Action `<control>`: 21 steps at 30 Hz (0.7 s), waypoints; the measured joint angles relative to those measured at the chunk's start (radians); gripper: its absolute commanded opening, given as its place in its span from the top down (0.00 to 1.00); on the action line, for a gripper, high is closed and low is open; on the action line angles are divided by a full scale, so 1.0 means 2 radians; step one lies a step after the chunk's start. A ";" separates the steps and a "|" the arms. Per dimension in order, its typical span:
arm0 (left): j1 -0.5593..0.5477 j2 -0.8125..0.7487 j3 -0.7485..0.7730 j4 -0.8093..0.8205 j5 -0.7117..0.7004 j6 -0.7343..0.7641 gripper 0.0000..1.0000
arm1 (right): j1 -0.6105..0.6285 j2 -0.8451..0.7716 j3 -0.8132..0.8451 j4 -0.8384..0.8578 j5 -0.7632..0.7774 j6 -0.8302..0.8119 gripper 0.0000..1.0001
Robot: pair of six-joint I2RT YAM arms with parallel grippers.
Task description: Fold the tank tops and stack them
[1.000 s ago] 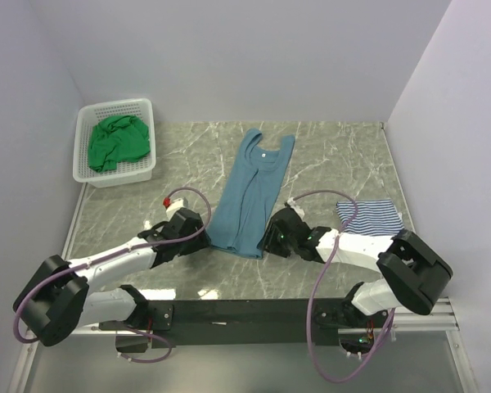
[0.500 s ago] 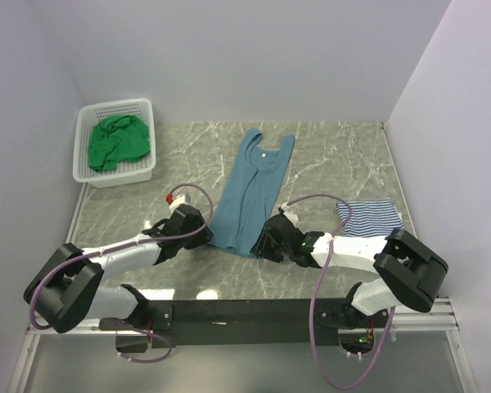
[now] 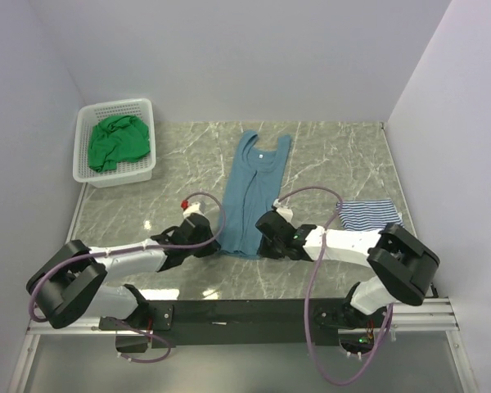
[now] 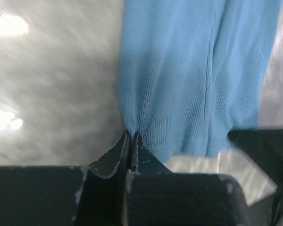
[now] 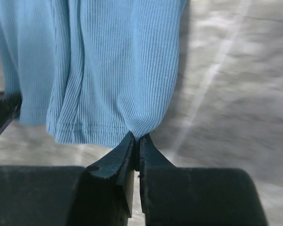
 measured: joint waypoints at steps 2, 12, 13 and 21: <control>-0.025 -0.004 0.000 -0.006 -0.003 -0.008 0.99 | 0.000 -0.014 0.001 -0.033 0.012 -0.017 0.94; -0.168 -0.097 -0.025 -0.102 -0.043 -0.121 0.99 | 0.026 -0.146 -0.047 -0.165 0.039 -0.048 0.93; -0.179 -0.104 -0.025 -0.111 -0.047 -0.132 0.99 | 0.038 -0.153 -0.052 -0.175 0.039 -0.044 0.92; -0.207 -0.115 -0.006 -0.165 -0.070 -0.160 0.99 | 0.093 -0.159 -0.029 -0.236 0.061 -0.018 0.92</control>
